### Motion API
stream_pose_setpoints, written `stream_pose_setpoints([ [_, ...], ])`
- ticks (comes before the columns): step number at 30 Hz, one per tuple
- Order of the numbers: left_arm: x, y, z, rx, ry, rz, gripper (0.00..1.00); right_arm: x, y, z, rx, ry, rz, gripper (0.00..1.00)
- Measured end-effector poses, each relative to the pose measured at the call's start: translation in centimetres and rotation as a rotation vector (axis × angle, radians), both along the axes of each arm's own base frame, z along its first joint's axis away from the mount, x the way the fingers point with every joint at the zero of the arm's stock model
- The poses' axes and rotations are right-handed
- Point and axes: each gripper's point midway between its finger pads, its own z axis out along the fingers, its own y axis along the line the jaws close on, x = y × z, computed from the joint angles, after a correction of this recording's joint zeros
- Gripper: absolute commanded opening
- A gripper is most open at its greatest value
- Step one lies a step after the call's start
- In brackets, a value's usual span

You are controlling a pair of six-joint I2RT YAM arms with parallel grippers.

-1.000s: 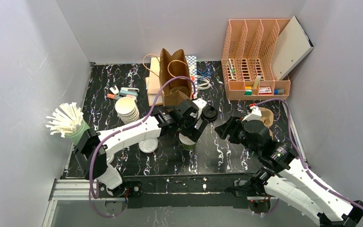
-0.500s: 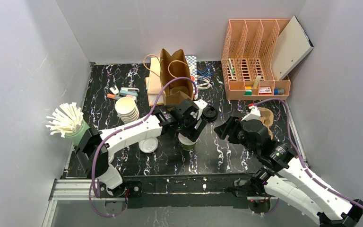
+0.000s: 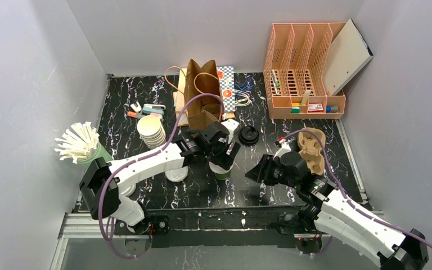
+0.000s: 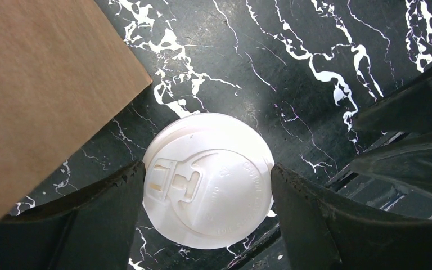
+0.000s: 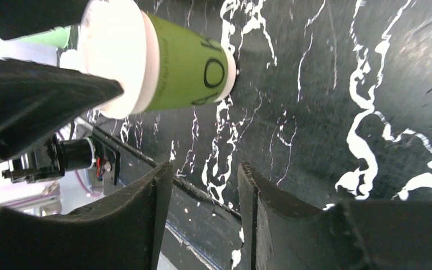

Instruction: Pack the takeout coffee

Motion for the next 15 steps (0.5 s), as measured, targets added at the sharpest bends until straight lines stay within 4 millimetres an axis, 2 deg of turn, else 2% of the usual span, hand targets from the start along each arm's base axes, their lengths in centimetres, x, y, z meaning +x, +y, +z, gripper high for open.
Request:
stream_pose_setpoints([
  [4,0.0,0.4,0.0,-0.015,-0.006,0.037,0.74,-1.0,0.9,-1.4,0.046,0.051,0.043,0.52],
  [11,0.0,0.2,0.0,-0.02,-0.03,0.074,0.74,-0.4,3.2,0.2,0.15,0.033,0.089,0.52],
  [15,-0.2,-0.1,-0.1,-0.003,-0.056,0.076,0.74,0.0,3.8,0.8,0.182,0.021,0.092,0.52],
])
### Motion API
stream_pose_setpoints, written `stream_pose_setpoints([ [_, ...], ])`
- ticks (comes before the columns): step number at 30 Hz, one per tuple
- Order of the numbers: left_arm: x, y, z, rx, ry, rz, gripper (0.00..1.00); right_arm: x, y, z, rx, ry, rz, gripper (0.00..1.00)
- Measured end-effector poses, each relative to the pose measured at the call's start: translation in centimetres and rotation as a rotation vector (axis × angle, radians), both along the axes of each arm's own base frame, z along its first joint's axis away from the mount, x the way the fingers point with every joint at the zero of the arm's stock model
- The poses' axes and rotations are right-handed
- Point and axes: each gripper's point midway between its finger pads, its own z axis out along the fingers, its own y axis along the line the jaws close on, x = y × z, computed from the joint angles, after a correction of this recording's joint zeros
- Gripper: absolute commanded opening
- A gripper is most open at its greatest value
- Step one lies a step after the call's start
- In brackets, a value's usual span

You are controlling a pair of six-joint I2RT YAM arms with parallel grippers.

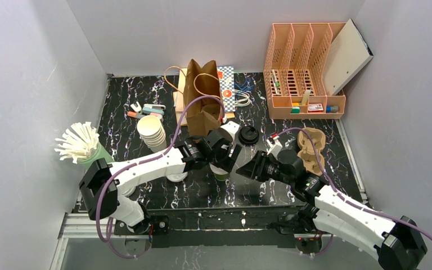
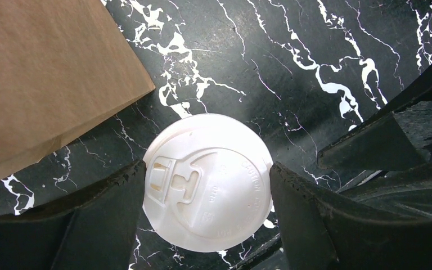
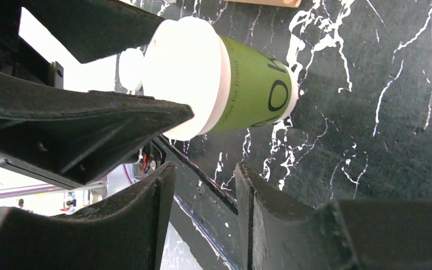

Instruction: Pack the takeout coffee

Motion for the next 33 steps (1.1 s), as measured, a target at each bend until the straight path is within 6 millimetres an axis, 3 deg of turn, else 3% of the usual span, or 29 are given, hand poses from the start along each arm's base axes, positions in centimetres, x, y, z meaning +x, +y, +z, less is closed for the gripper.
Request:
stream_pose_setpoints([
  [8,0.1,-0.5,-0.1,0.031,-0.04,0.016,0.74,0.4,-0.2,0.9,0.039,-0.028,-0.033,0.53],
  [23,-0.1,-0.6,0.0,0.052,-0.097,0.05,0.74,0.2,-0.5,-0.3,0.018,-0.006,-0.04,0.52],
  [33,-0.1,-0.2,-0.1,0.035,-0.108,0.08,0.74,-0.1,0.3,-1.8,0.006,0.046,-0.003,0.49],
])
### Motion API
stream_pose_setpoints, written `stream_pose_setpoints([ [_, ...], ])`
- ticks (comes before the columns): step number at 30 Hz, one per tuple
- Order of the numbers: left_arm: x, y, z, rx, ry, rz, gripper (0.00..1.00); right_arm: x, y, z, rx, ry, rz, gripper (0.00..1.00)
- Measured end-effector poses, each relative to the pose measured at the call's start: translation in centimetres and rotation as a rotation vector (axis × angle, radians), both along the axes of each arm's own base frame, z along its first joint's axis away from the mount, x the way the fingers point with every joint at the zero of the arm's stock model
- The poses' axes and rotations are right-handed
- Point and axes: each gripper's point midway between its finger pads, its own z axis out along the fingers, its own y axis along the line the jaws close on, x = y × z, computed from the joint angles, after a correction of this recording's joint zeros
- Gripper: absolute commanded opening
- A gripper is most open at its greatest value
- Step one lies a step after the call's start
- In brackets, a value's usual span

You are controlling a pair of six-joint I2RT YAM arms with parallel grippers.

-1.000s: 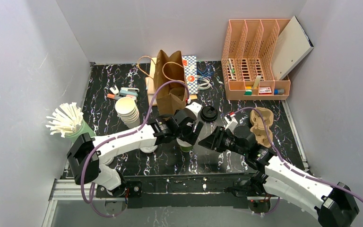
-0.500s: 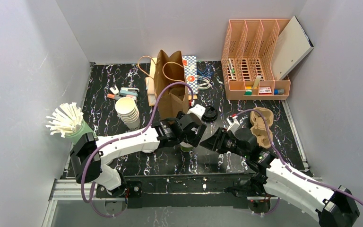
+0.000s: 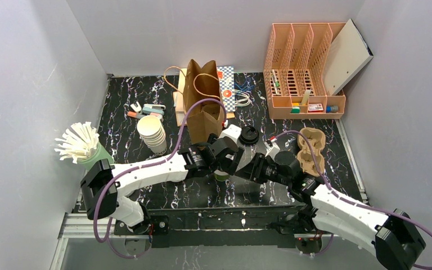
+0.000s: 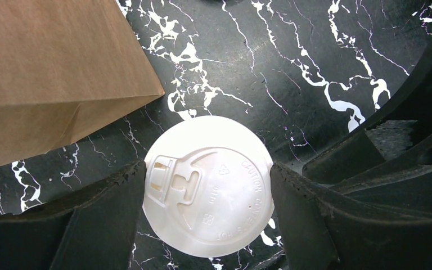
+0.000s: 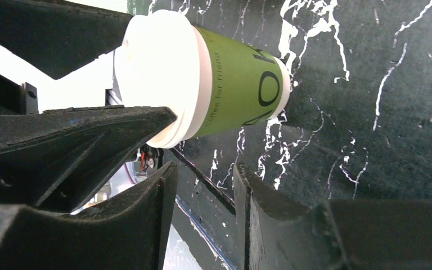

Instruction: Pack the takeout coffee

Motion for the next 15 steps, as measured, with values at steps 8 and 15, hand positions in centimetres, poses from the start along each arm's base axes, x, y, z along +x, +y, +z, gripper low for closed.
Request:
stream_pose_setpoints([
  [8,0.0,0.1,-0.1,-0.003,0.001,0.01,0.75,0.3,1.0,0.9,0.068,-0.009,0.014,0.48],
  [15,-0.1,0.3,-0.1,-0.008,0.002,0.013,0.75,0.6,1.4,0.1,0.061,0.014,0.009,0.47],
])
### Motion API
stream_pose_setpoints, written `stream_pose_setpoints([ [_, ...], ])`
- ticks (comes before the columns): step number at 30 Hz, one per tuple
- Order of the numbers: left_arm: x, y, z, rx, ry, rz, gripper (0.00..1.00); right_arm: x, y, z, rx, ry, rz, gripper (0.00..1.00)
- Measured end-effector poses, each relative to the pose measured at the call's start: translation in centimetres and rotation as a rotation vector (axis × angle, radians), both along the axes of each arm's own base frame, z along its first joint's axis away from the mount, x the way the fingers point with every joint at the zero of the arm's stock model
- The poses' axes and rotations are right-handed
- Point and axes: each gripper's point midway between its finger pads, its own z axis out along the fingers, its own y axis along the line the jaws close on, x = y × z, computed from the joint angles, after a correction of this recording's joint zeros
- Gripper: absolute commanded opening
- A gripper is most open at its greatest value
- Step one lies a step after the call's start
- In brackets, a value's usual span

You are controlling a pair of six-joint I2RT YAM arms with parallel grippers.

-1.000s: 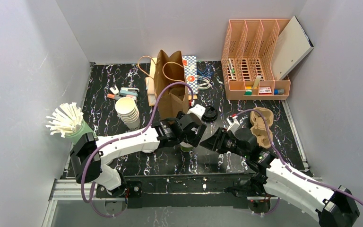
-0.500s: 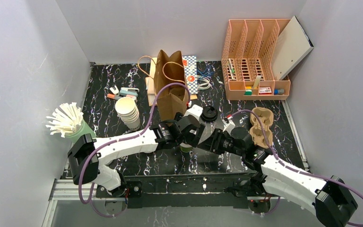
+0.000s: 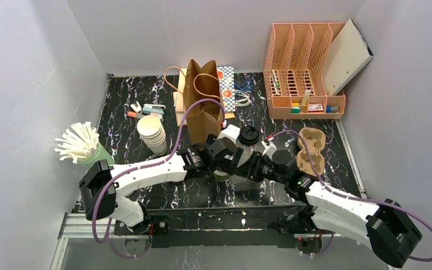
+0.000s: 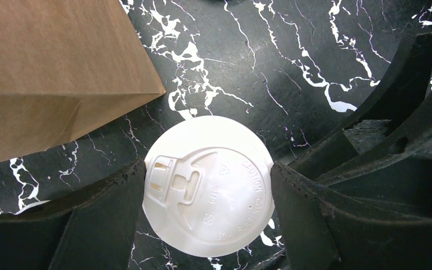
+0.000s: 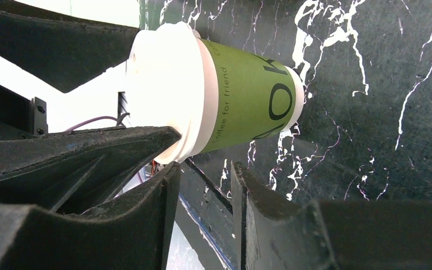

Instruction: Pack the takeout coffee

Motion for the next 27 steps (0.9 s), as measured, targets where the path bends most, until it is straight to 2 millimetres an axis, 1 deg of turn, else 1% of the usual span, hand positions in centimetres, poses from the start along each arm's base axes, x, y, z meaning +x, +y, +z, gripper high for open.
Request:
stream_pose_setpoints([
  [4,-0.04,0.07,-0.03,-0.004,0.0,0.002,0.76,0.05,0.05,-0.19,-0.003,0.005,-0.001,0.47],
  [11,-0.08,0.14,-0.08,-0.009,-0.001,0.004,0.76,0.23,0.2,0.21,0.01,-0.009,-0.002,0.46],
  [19,-0.12,0.13,-0.1,-0.012,0.001,0.004,0.76,0.46,0.41,0.19,0.014,-0.008,-0.005,0.45],
  [24,-0.14,0.25,-0.12,-0.013,0.001,0.006,0.77,0.58,0.64,0.34,0.027,-0.003,-0.006,0.43],
  [27,-0.16,0.28,-0.14,-0.014,0.001,0.007,0.77,0.65,0.77,0.5,0.039,0.006,-0.011,0.36],
])
